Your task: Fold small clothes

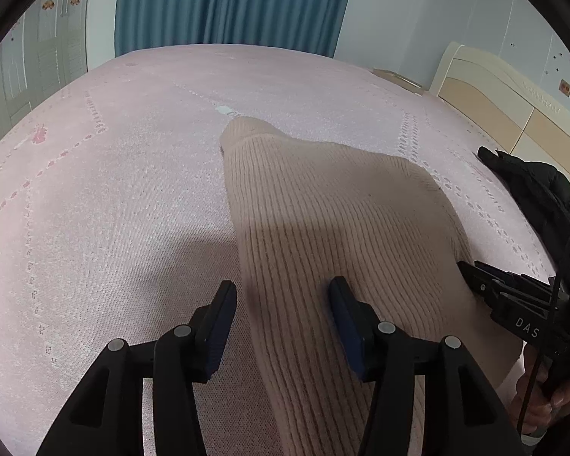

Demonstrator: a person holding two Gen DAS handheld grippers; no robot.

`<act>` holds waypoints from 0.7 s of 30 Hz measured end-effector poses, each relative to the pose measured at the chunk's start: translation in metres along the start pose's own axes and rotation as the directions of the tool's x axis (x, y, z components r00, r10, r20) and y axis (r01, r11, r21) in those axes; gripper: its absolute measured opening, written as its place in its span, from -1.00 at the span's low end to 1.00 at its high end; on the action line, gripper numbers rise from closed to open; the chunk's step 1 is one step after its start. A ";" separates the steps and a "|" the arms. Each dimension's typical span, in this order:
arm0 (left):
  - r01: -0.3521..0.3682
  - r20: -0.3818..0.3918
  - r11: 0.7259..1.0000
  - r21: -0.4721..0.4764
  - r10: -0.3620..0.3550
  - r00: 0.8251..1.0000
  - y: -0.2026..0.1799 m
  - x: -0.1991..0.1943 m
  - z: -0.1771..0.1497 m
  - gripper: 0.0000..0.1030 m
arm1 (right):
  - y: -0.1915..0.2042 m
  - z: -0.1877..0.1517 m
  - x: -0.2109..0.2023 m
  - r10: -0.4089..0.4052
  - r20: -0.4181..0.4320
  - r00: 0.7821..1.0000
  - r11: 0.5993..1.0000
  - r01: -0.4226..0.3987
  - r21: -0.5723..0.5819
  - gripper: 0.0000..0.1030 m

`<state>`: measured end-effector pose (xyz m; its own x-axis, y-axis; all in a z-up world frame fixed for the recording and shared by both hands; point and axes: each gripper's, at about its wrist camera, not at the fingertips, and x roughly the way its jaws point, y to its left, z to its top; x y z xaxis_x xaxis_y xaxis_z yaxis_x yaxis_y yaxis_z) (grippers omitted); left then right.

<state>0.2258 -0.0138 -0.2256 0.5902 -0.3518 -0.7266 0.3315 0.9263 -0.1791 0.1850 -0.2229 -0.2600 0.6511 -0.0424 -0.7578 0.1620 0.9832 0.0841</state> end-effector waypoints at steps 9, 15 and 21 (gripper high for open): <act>0.014 -0.008 1.000 -0.025 -0.014 1.000 0.004 0.000 0.000 0.05 | -0.006 0.013 -0.012 0.068 0.012 0.998 0.996 -0.069 0.051 -0.22; 0.025 -0.015 0.999 -0.034 -0.026 1.000 0.007 0.001 0.001 0.06 | 0.020 0.023 -0.004 0.070 0.022 0.997 0.998 -0.070 -0.003 -0.11; 0.033 -0.021 0.998 -0.045 -0.034 0.999 0.009 -0.002 0.004 0.05 | 0.019 0.024 0.002 0.053 -0.020 0.998 0.999 -0.053 -0.001 -0.07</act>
<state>0.2302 -0.0050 -0.2232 0.5629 -0.3805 -0.7337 0.3179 0.9191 -0.2328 0.2068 -0.2087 -0.2443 0.6438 0.0134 -0.7650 0.1262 0.9843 0.1235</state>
